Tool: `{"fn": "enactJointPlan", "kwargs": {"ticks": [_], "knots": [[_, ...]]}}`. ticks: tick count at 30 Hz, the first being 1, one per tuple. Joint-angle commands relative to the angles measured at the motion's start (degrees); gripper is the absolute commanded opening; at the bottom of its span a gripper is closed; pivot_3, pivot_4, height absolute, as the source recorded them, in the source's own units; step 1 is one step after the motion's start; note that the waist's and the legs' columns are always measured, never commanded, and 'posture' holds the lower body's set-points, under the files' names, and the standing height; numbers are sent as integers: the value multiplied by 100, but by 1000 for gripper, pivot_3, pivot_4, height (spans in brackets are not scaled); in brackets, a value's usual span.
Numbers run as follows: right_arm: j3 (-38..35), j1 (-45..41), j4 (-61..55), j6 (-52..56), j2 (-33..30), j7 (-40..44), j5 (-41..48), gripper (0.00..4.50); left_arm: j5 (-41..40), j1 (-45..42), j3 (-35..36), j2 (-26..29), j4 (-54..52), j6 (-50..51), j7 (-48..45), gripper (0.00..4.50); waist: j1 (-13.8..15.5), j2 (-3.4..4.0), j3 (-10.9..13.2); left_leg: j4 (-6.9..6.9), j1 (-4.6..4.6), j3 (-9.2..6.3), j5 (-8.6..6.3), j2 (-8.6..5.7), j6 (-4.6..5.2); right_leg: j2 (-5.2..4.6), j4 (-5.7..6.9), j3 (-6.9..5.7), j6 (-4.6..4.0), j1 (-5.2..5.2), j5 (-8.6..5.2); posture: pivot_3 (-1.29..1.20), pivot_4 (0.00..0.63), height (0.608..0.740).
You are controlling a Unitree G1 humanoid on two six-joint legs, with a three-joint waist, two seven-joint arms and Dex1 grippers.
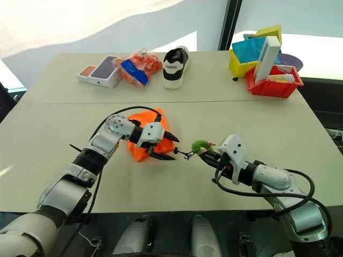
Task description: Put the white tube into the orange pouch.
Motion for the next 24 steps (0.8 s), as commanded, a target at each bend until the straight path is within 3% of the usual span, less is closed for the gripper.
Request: {"fn": "enactJointPlan", "kwargs": {"ticks": [1,6,9,13,24], "knots": [[-43,-52,-72,-135,46,14,-8,55,40,15,-13,-18,-184,-4,82,3392,0,0,0,0,0,0,0,0,0,0,0,0,0,0,0,0,150,740],[-53,-53,-57,-158,56,13,-24,55,35,61,-61,-12,-252,38,44,3392,-10,0,0,-1,1,0,0,0,0,1,0,0,0,0,0,0,150,740],[-61,-52,-67,-159,53,14,-22,0,56,85,-95,10,-275,62,24,2481,-5,0,0,-1,1,0,0,0,0,1,0,0,0,0,0,0,150,740],[-74,-85,-57,-166,49,16,-20,0,86,99,-107,33,-305,183,51,567,-7,0,0,0,0,0,0,0,0,1,0,0,0,0,0,0,150,740],[-71,-160,-3,-194,40,31,-44,0,145,139,-57,74,-336,191,152,567,-5,0,0,0,1,0,0,0,0,1,0,0,0,0,0,0,150,740]]}}
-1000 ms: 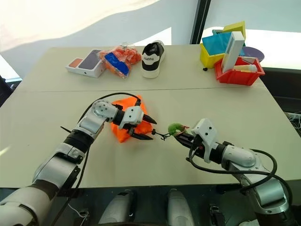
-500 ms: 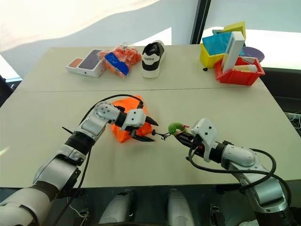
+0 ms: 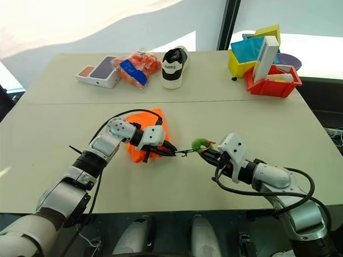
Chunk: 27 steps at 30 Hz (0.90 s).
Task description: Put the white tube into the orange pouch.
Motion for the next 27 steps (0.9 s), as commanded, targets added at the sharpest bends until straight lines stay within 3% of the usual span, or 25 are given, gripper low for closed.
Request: {"fn": "enactJointPlan", "kwargs": {"ticks": [1,3,6,11,20,27], "knots": [[-75,-55,-66,-139,26,25,-5,0,-36,-3,31,23,-160,-14,26,567,0,0,0,0,0,0,0,0,0,0,0,0,0,0,0,0,150,740],[-78,-48,-70,-141,24,23,-8,0,-104,19,36,33,-209,48,-78,567,0,0,0,0,0,0,0,0,0,0,0,0,0,0,0,0,150,740],[-90,-59,-52,-140,16,-2,-35,0,-167,46,71,69,-296,179,-147,208,-3,0,0,0,0,0,0,0,0,0,0,0,0,0,0,0,150,740],[-153,-79,46,-162,-48,-109,-228,0,-29,61,58,263,-386,136,-63,206,-2,0,0,0,0,0,0,0,0,0,0,0,0,0,0,0,150,740],[-42,-291,875,-521,-162,-552,-1324,0,-31,531,271,1108,-832,223,29,206,-8,1,0,-4,2,1,0,1,0,0,0,1,-2,0,0,0,150,740],[90,-488,1015,-562,-41,-421,-1357,0,-313,937,452,1388,-1364,620,140,206,-16,4,-2,-3,9,3,0,5,0,2,7,5,-3,0,1,0,150,740]]}}
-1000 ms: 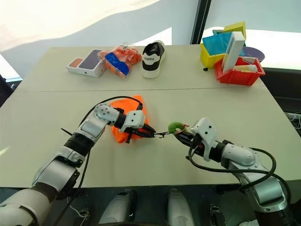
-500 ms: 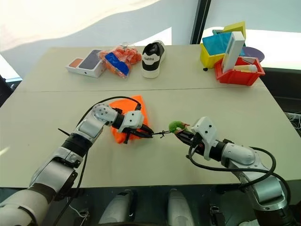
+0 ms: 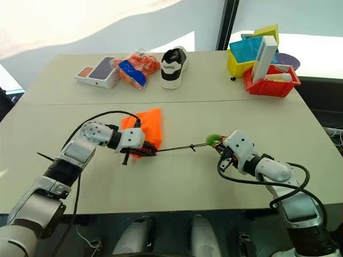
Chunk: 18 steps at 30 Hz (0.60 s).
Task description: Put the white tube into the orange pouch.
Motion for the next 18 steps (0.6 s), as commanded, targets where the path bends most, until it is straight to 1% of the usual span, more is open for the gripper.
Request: {"fn": "enactJointPlan", "kwargs": {"ticks": [1,2,4,6,7,8,9,10,15,16,18], "knots": [[-90,-164,-38,94,38,108,133,340,-233,156,264,134,-288,424,53,706,-1,0,0,1,0,1,0,0,0,-1,1,0,0,0,0,0,150,740],[-66,-171,-82,203,32,206,238,712,-316,191,326,138,-381,546,95,1239,0,0,0,2,0,1,0,0,0,-1,1,1,0,0,0,0,150,740],[-16,-147,-184,289,2,367,348,1538,-440,264,415,160,-572,709,150,2111,-5,0,0,3,-1,0,0,0,0,-1,1,0,0,0,0,0,150,740],[-8,-129,-229,212,33,318,264,2577,-570,378,611,197,-841,909,329,3182,-3,0,0,1,-1,0,0,0,0,-1,2,0,0,0,0,0,150,740],[-7,-125,-225,165,47,278,206,3174,-682,452,754,224,-999,1059,421,3795,3,0,0,1,-1,0,0,0,0,-1,2,0,-1,-1,0,0,150,740],[-10,-110,-232,132,54,253,169,3624,-765,516,850,247,-1132,1177,486,4229,2,0,0,2,-1,0,0,0,0,-1,3,0,0,0,0,0,150,740],[-10,-64,-241,65,43,265,141,4032,-1000,620,1052,257,-1351,1404,541,4500,1,0,0,3,-2,0,0,0,0,-1,3,1,0,-1,0,0,150,740],[-23,-20,-233,5,49,253,116,4117,-1228,709,1283,269,-1541,1666,644,4500,4,0,0,3,-1,0,0,1,0,-2,3,1,0,-1,0,0,150,740],[-211,177,-19,-308,162,199,120,4117,-2276,1270,2656,320,-2234,2823,1476,4500,-17,0,0,1,1,1,0,3,0,-3,4,1,0,-1,0,0,150,740],[-252,199,21,-363,184,193,137,4117,-2397,1384,2836,329,-2345,2937,1600,4500,-14,0,0,-1,3,1,0,3,0,-3,4,2,0,-1,0,0,150,740],[-450,175,175,-560,323,182,281,4117,-2384,1792,3217,387,-2430,2942,1929,4500,-17,0,0,-2,5,2,0,4,0,-3,4,3,-1,0,0,0,150,740]]}}
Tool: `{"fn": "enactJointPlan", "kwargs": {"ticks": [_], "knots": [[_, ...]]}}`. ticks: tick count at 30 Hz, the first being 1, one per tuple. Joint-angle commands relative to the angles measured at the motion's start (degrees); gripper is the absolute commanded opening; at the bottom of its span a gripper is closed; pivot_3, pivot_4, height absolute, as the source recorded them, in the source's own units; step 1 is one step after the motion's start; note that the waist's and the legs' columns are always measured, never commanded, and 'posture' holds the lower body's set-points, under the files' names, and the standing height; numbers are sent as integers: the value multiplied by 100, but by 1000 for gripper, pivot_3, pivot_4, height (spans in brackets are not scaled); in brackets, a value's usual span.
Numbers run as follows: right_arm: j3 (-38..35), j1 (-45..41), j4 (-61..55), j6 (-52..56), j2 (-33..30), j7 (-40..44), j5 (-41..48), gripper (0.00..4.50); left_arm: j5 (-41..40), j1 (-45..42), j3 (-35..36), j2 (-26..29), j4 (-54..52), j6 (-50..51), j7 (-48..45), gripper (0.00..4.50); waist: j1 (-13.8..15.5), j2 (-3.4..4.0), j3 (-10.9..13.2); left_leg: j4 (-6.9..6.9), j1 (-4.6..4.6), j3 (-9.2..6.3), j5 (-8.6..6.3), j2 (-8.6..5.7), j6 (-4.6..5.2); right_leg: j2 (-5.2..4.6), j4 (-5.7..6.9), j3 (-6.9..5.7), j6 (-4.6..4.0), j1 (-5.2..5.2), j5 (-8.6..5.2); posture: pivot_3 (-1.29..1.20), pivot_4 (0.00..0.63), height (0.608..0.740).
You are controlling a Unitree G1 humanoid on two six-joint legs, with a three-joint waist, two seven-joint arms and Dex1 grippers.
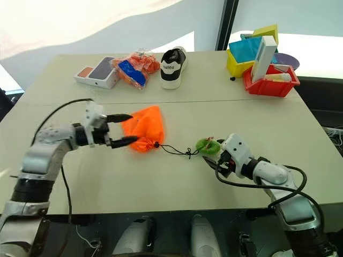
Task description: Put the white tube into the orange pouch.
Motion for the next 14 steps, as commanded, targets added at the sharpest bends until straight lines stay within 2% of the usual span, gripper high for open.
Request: {"fn": "enactJointPlan", "kwargs": {"ticks": [1,4,8,14], "knots": [[-464,-65,151,-421,205,-30,224,4117,-118,559,672,135,-269,34,546,4500,0,1,0,0,2,2,0,1,0,0,0,3,0,1,0,0,150,740],[-695,-104,467,-719,351,56,351,4117,86,1154,932,195,-168,-238,896,4500,21,0,0,-2,8,7,0,1,0,-2,1,8,-1,4,0,0,150,740],[-801,-137,956,-795,360,431,627,4117,317,1863,1308,-11,38,-728,1575,4500,40,-1,-1,-2,11,13,0,2,0,-12,-1,13,-19,6,-9,0,150,740],[-778,-389,1534,-1012,473,520,625,4117,286,2290,1314,-269,-161,-941,1974,4500,51,-1,-1,4,11,20,0,1,-1,-25,-3,15,-28,10,-10,0,150,740]]}}
